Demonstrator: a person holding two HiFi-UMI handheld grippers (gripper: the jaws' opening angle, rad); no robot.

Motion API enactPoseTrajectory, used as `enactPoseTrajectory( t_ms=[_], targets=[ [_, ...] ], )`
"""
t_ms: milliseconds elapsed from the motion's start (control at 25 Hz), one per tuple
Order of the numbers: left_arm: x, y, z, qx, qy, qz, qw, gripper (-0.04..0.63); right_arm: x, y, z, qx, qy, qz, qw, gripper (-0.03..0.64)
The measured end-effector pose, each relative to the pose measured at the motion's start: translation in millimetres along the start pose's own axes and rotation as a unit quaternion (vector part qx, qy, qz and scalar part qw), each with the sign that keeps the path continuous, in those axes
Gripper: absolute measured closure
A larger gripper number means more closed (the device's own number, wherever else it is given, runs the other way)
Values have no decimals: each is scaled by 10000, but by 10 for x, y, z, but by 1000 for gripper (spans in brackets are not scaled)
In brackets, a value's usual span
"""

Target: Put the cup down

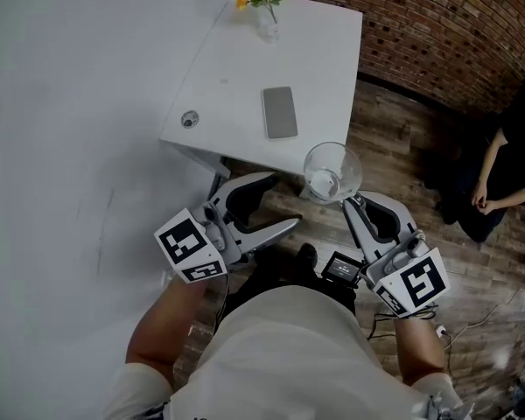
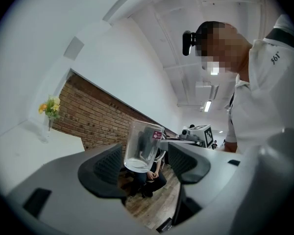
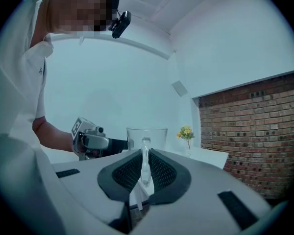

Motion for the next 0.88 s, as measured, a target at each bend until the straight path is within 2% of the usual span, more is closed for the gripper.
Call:
enactPoseTrajectory(
  t_ms=[200, 480, 880],
  targets=[
    [117, -102, -70, 147, -31, 127, 9998, 311, 146, -10, -1, -34, -23, -126, 9999, 581],
    [160, -316, -105, 135, -44, 61, 9999, 301, 340, -40, 45, -87, -131, -298, 9994, 581],
    [176, -498, -136, 191, -67, 358, 9992, 266, 621, -36, 169, -89, -295, -626, 9976, 581]
  ],
)
Point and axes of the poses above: the fingertips, and each gripper's own axes: x forward along the fingers, y to its right, z out of its underside, the point moved 3 cm from there along -x, backward along the fingers, and after that the axes turned 4 degrees about -y, right-handed, at the moved point
